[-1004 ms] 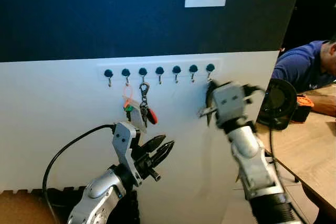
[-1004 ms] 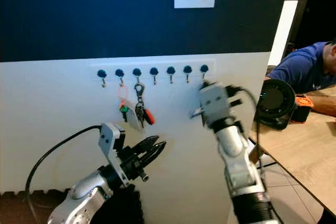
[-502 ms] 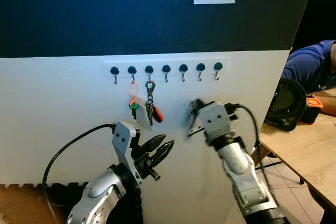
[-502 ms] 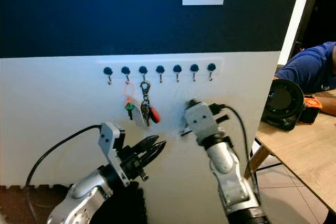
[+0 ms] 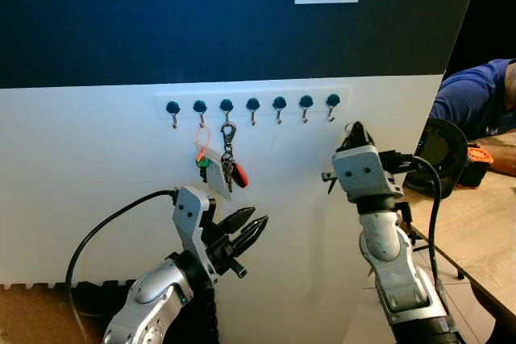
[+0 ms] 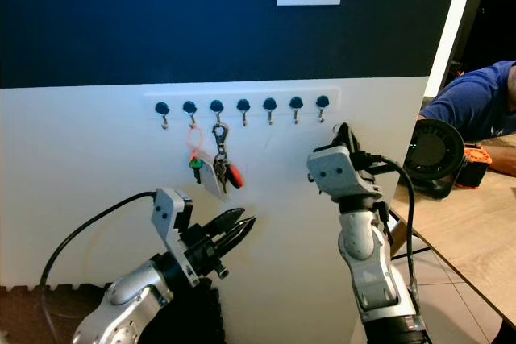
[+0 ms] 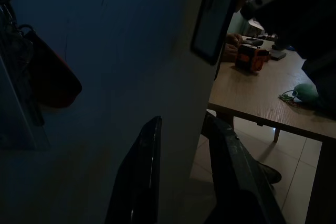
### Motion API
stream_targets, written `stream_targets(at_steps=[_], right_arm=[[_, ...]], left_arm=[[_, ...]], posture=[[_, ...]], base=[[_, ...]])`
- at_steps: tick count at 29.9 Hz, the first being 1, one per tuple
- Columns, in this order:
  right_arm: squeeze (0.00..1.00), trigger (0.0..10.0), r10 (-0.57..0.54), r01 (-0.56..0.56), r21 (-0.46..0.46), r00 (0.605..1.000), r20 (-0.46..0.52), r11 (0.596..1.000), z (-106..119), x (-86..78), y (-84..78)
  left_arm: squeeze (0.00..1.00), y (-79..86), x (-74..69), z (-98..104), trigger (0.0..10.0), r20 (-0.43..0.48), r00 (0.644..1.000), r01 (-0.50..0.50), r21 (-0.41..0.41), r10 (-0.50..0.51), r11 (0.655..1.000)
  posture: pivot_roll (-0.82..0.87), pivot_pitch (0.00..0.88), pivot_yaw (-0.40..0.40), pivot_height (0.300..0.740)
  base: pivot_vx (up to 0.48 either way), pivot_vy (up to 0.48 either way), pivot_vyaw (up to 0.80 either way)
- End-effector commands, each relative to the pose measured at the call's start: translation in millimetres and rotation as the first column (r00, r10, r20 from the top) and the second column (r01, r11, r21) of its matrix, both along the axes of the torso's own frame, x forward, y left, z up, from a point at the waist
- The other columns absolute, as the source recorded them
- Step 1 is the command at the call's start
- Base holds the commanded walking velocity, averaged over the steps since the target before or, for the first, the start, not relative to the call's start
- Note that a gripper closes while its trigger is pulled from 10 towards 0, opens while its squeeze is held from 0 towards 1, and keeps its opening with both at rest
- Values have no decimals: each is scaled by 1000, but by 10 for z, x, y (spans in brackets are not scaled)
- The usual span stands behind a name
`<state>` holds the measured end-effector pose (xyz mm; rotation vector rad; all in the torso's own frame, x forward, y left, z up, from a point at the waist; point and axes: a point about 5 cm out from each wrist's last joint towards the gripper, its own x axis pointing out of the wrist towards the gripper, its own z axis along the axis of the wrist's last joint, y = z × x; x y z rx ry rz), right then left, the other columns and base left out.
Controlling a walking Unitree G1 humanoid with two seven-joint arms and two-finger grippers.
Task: Hang keys on a hook
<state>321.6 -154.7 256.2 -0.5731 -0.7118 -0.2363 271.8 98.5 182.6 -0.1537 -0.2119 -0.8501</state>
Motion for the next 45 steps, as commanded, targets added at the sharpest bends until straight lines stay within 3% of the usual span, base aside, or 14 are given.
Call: stream_targets(at_steps=[1, 18, 23, 45], right_arm=[[0, 10000, -24, 24, -9, 1000, 14, 1000, 29, 20, 13], [0, 10000, -34, 34, 3, 999, -6, 999, 102, 208, 70], [0, 10000, 22, -22, -16, 999, -36, 1000, 111, 280, 149], [0, 10000, 193, -199, -86, 978, -74, 976, 31, 216, 474]], left_arm=[[0, -12, -15, 19, 10000, 8, 1000, 16, 12, -16, 1000], [0, -10, -12, 22, 10000, 12, 1000, 17, 15, -17, 1000], [0, -2, -3, 26, 10000, 14, 1000, 9, 15, -9, 1000], [0, 13, -6, 36, 10000, 18, 1000, -1, 11, 1, 1000]], posture=[[68, 43, 20, 740], [71, 31, 15, 740], [71, 33, 15, 740], [71, 39, 10, 740]], base=[[0, 0, 0], [0, 0, 0], [0, 0, 0], [0, 0, 0]])
